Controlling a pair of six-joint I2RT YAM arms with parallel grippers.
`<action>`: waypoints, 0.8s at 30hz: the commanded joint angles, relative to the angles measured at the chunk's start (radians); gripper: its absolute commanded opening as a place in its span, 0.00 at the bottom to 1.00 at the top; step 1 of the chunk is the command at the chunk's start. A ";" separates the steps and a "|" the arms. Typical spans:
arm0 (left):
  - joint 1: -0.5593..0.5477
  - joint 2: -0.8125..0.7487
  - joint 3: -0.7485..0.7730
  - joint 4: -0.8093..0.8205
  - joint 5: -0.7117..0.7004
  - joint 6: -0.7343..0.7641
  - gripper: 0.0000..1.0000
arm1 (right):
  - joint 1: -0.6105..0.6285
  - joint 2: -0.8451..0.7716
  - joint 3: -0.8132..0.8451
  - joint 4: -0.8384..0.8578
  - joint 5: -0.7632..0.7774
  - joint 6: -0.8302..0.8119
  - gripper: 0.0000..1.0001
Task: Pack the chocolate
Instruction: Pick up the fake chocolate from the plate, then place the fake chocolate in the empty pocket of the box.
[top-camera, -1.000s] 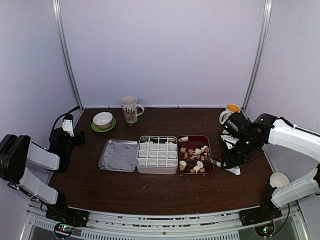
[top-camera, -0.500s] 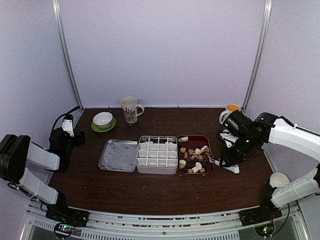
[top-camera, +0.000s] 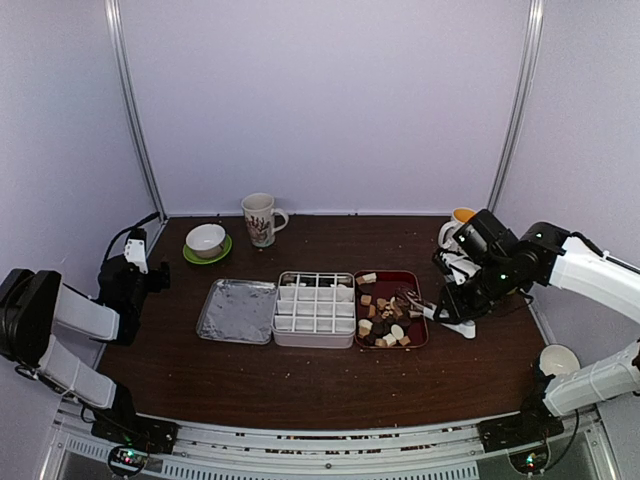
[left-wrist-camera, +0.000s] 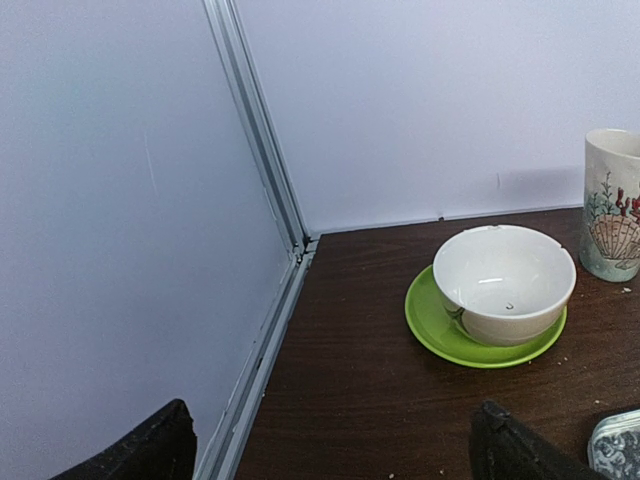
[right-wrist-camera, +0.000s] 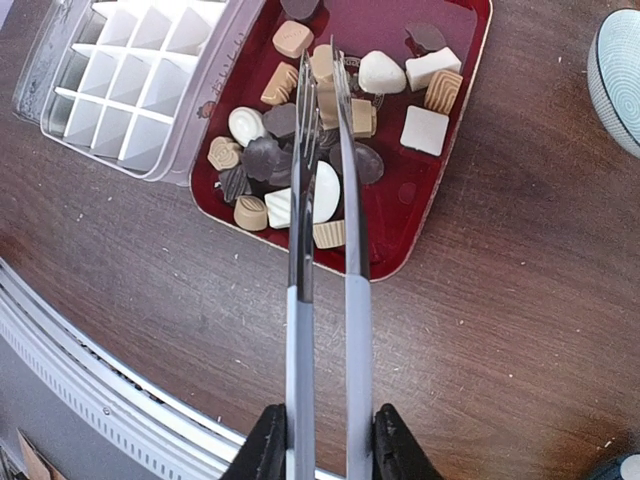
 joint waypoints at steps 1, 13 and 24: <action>0.007 0.006 0.015 0.034 0.008 -0.009 0.98 | -0.002 -0.031 0.016 0.048 -0.010 -0.003 0.18; 0.007 0.006 0.015 0.033 0.008 -0.008 0.98 | -0.002 -0.080 -0.018 0.142 -0.023 0.003 0.18; 0.007 0.006 0.015 0.033 0.009 -0.009 0.98 | -0.002 -0.097 -0.051 0.221 -0.059 0.005 0.17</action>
